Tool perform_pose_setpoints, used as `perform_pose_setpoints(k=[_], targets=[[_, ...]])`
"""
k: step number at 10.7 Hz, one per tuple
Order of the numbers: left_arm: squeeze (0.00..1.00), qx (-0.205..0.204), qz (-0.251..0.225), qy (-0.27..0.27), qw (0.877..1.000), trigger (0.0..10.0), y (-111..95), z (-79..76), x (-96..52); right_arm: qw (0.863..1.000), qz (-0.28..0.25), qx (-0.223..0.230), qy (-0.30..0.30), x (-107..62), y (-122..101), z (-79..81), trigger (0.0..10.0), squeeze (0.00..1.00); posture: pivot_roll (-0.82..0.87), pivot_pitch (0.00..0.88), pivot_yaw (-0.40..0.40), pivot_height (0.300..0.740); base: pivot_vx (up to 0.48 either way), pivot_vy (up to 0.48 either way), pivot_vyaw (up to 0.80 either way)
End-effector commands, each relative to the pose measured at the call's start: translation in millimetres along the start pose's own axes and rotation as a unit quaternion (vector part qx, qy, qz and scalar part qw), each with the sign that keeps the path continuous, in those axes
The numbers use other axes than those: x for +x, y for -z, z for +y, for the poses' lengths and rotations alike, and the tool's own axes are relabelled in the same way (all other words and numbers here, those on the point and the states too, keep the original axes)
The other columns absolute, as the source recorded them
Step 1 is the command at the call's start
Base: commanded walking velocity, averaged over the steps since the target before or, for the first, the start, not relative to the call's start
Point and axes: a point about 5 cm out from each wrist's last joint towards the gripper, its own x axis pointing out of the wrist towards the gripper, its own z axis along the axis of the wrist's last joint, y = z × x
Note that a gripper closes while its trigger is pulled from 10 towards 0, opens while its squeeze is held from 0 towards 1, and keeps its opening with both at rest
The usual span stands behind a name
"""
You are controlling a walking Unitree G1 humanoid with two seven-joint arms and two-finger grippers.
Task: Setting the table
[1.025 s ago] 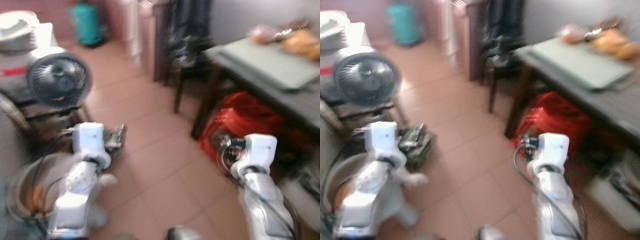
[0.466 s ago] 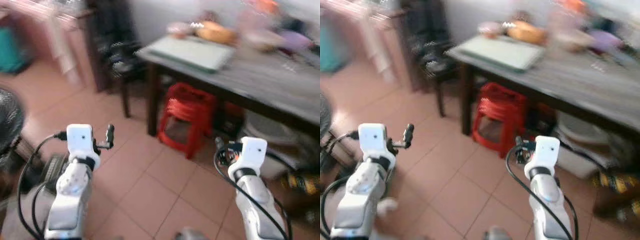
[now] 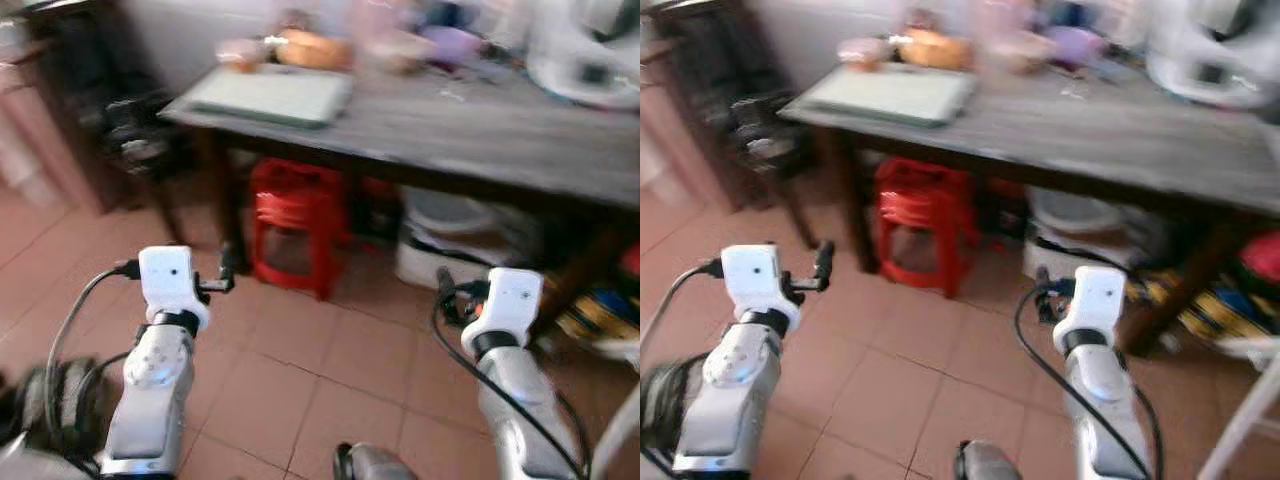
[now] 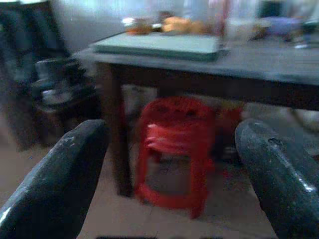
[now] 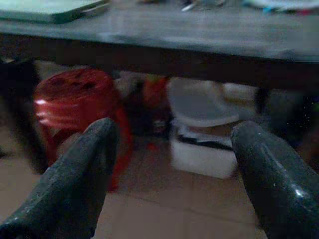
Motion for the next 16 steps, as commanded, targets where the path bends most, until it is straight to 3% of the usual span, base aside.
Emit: perform_pose_setpoints(k=[1, 3, 6, 8, 10, 11, 12, 16], targets=[[0.00, 0.005, -0.002, -0.023, 1.000, 10.0, -0.3, 7.6, -2.4, 1.000, -0.021, 0.001, -0.006, -3.2, -8.0, 3.7, 10.0, 0.00, 0.00, 0.000, 0.017, 0.740, 0.000, 0.000, -0.80], [0.00, -0.019, 0.007, -0.015, 1.000, 10.0, 1.4, 4.6, -6.9, 0.999, -0.033, 0.003, 0.001, -5.2, -13.2, 3.5, 10.0, 0.00, 0.00, 0.000, 0.018, 0.740, 0.000, 0.000, -0.80], [0.00, 0.003, 0.006, -0.007, 1.000, 10.0, 7.4, 15.1, -26.4, 0.999, -0.033, -0.013, 0.007, -20.6, -8.0, 0.4, 10.0, 0.00, 0.01, 0.000, 0.024, 0.740, 0.000, 0.000, -0.80], [0.00, 0.006, -0.031, -0.017, 0.999, 10.0, 1.4, 11.8, -20.9, 0.999, -0.039, -0.004, 0.006, -21.6, -8.2, 5.8, 10.0, 0.00, 0.01, 0.000, 0.023, 0.740, 0.000, 0.000, -0.80], [0.00, -0.001, -0.024, -0.012, 1.000, 10.0, 8.5, 7.4, -18.2, 0.999, -0.050, 0.007, 0.015, -20.9, -9.5, 5.7, 10.0, 0.00, 0.01, 0.000, 0.027, 0.740, 0.000, 0.000, 0.00], [0.00, 0.000, -0.022, -0.005, 1.000, 10.0, 9.1, 6.5, -17.7, 0.998, -0.043, -0.024, 0.037, -19.0, -6.2, 2.4, 10.0, 0.00, 0.01, 0.000, 0.028, 0.740, 0.000, 0.000, 0.00], [0.00, -0.009, -0.017, -0.005, 1.000, 10.0, 10.6, 6.6, -17.4, 0.998, -0.048, 0.000, 0.037, -19.0, -4.3, 3.2, 10.0, 0.00, 0.01, 0.000, 0.029, 0.740, 0.000, 0.000, 0.00], [0.00, -0.021, -0.011, 0.013, 1.000, 10.0, 10.3, 1.3, -14.7, 0.998, -0.055, -0.013, 0.008, -16.2, -4.6, 4.1, 10.0, 0.00, 0.00, 0.000, 0.033, 0.740, 0.000, -0.429, 0.00]])
